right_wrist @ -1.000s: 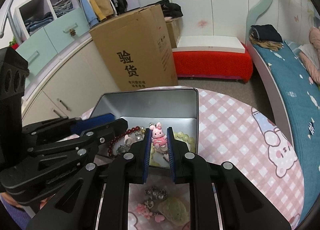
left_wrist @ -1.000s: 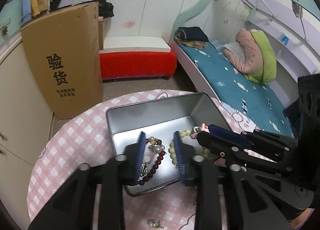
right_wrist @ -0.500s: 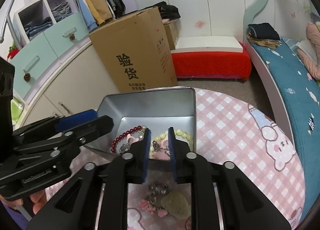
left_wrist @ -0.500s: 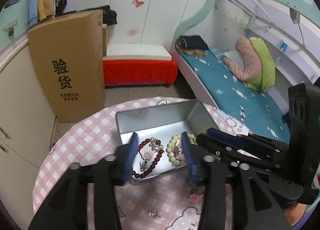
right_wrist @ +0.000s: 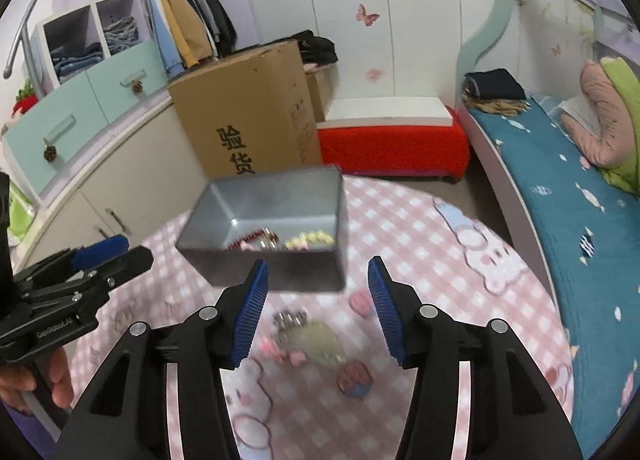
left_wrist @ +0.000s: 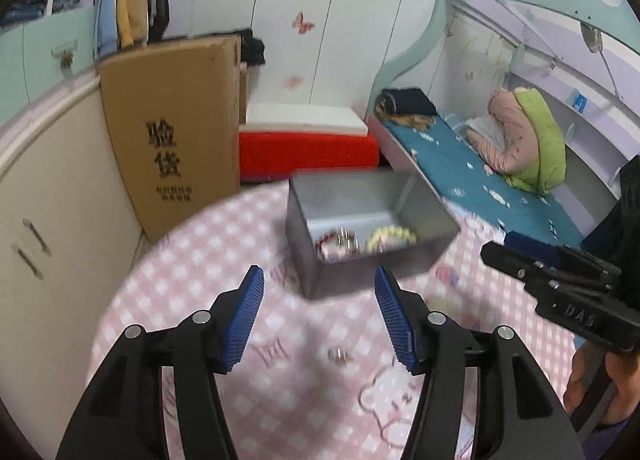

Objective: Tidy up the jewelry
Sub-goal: 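Grasp another pearl earring with the left gripper while the right closes on the jade pendant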

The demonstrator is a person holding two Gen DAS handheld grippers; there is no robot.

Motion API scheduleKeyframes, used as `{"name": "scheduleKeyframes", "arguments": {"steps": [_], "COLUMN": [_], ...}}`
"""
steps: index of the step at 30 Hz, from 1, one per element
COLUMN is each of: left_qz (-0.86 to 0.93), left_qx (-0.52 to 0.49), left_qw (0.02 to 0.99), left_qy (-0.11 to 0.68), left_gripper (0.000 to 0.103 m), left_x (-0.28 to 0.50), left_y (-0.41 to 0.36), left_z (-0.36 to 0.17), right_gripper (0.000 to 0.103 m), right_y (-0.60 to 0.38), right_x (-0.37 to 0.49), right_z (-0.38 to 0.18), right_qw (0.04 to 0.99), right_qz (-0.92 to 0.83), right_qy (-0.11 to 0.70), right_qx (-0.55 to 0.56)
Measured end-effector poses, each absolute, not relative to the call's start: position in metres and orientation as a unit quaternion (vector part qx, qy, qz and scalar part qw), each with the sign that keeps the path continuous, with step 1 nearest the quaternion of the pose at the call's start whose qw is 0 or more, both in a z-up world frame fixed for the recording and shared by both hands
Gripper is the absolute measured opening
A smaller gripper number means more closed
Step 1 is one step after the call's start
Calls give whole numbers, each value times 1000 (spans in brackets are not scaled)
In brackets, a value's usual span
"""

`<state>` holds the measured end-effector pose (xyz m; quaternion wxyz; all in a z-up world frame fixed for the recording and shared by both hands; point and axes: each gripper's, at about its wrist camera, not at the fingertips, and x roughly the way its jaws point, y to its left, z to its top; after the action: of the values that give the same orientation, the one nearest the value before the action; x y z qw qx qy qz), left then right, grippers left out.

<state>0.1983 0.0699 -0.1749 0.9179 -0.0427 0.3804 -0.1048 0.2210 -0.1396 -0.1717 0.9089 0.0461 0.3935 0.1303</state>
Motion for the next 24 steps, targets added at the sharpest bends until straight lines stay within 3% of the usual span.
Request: {"name": "scheduleKeyframes", "arguments": {"steps": [13,18,20,24], "left_qz": [-93,-83,-75,-80], "left_qx": [-18,-1,14,11], "left_qw": [895,896,898,899], "left_qy": [435,435,433,429], "left_gripper": [52,32,15,15], "left_x": [193,194,193,192], "left_y": [52,51,49,52], "left_z": [-237,-242,-243,-244], "right_gripper": [51,51,51,51], "right_y": [-149,-153,-150,-139], "right_x": [200,204,206,211], "right_z": [-222,-232,-235,-242], "right_qw": [893,889,886,881], "right_qz": [104,105,112,125], "right_qy": [437,447,450,455], "right_qx": [23,13,5,-21]}}
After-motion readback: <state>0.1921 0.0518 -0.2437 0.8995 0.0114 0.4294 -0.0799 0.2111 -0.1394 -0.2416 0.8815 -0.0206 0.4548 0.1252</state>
